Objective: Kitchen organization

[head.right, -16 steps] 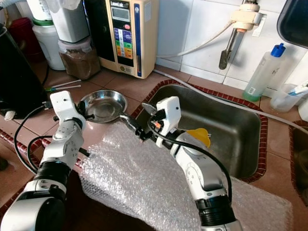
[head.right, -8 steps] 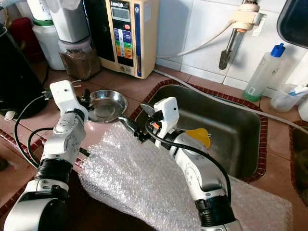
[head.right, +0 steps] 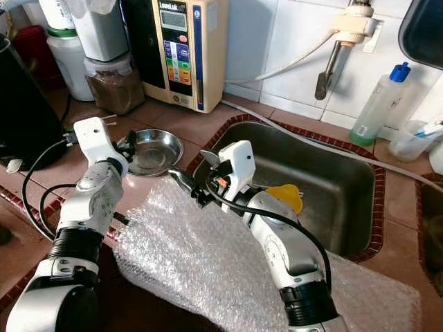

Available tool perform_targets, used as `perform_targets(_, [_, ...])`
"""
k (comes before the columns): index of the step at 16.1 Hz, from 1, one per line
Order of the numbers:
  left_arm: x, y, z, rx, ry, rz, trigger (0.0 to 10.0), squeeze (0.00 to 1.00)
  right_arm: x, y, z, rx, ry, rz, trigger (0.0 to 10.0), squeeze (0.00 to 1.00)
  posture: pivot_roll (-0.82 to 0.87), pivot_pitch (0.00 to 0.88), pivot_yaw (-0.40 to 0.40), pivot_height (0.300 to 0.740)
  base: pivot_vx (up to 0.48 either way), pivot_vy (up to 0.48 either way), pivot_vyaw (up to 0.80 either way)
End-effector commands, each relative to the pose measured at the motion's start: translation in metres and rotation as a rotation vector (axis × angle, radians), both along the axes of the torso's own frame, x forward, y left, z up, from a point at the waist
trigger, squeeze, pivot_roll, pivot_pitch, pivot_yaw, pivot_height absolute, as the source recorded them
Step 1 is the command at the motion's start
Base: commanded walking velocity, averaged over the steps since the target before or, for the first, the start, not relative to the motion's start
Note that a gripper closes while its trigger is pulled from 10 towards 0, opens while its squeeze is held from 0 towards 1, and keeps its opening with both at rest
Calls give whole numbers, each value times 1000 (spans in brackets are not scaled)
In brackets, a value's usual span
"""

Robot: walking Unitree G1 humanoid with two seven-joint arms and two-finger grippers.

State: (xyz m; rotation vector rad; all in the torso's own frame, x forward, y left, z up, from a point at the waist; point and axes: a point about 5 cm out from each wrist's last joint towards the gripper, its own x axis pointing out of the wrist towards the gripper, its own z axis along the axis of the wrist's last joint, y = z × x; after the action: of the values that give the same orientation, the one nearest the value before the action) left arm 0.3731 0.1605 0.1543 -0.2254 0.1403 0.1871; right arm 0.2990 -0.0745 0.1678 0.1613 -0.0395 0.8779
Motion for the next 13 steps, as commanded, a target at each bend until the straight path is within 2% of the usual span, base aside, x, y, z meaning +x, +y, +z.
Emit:
perform_targets(1, [0,0,-4,-17,29,-1,10000,1000,-1,1,1,-10,-10,14,10000,0,47,0,21,740,0,0,0])
perform_targets(6, [1,1,-7,-45,80,-4,10000,1000,-2,3,1,-16,-13,23,10000,0,45,0,27,740,0,0,0])
perform_targets(7, [0,2,-16,-62,139,2,10000,1000,-3,2,-1,-25,-10,23,10000,0,45,0,27,740,0,0,0])
perform_targets(13, [0,1,-29,-94,213,-18,10000,1000,-3,2,-2,-32,-13,22,10000,0,44,0,31,740,0,0,0])
